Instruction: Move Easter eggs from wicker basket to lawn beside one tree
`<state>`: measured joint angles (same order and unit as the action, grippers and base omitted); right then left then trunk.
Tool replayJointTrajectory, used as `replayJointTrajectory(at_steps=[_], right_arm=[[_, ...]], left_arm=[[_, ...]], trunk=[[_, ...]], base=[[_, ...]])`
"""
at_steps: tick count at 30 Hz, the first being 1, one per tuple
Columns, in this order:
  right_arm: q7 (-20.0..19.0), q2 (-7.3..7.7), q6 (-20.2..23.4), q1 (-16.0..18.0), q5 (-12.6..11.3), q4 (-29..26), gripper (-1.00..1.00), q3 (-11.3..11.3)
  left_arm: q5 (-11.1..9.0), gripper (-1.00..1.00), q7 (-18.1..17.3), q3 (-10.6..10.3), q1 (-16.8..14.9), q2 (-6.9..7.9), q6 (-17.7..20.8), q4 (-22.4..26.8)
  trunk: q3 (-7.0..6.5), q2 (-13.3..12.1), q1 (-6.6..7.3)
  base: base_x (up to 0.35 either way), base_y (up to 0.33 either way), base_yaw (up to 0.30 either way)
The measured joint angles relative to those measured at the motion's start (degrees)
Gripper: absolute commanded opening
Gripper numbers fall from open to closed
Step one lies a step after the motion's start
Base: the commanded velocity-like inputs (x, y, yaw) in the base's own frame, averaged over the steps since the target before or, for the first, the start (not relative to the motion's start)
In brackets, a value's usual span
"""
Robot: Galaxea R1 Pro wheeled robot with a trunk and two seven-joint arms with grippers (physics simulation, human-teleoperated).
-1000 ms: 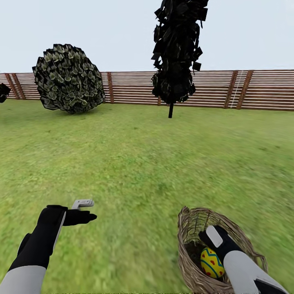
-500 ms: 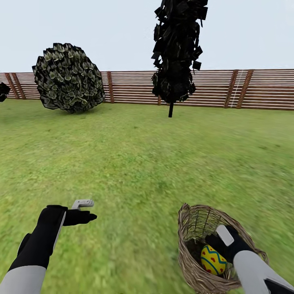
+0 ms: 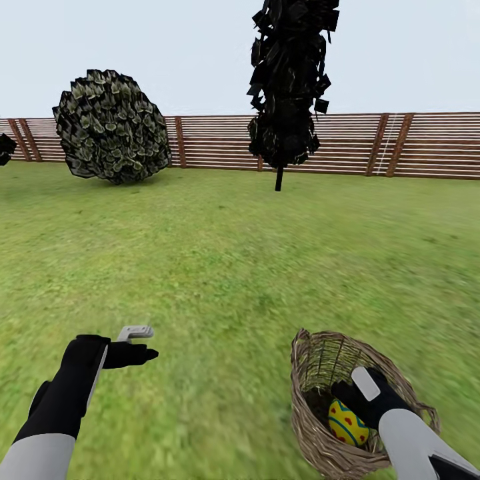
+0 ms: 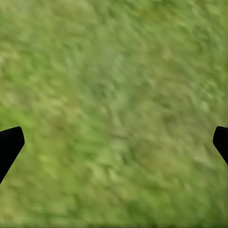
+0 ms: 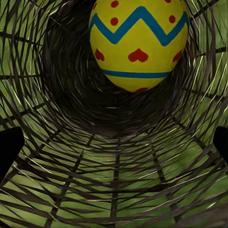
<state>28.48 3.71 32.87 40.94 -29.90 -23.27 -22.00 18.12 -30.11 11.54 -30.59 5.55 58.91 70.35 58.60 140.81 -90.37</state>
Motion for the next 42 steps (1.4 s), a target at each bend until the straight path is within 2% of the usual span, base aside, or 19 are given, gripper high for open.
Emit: replayJointTrajectory(at_steps=[8, 31, 42], right_arm=[[-0.02, -0.04, -0.09, 0.0, 0.01, 0.0, 1.0, 0.0], [-0.03, 0.31, -0.17, 0.0, 0.0, 0.4, 1.0, 0.0], [-0.04, 0.47, -0.84, 0.0, 0.0, 0.4, 1.0, 0.0]], left_arm=[[0.0, 1.0, -0.22, 0.0, 0.01, 0.0, 0.0, 0.0], [0.01, 1.0, -0.23, 0.0, -0.01, 0.0, 0.0, 0.0], [0.0, 1.0, -0.2, 0.0, -0.01, 0.0, 0.0, 0.0]], trunk=[[0.2, 0.0, 0.0], [2.34, 0.0, 0.0], [3.38, 0.0, 0.0]], base=[[0.019, 0.0, 0.0], [0.029, 0.043, 0.0], [0.118, -0.017, 0.0]])
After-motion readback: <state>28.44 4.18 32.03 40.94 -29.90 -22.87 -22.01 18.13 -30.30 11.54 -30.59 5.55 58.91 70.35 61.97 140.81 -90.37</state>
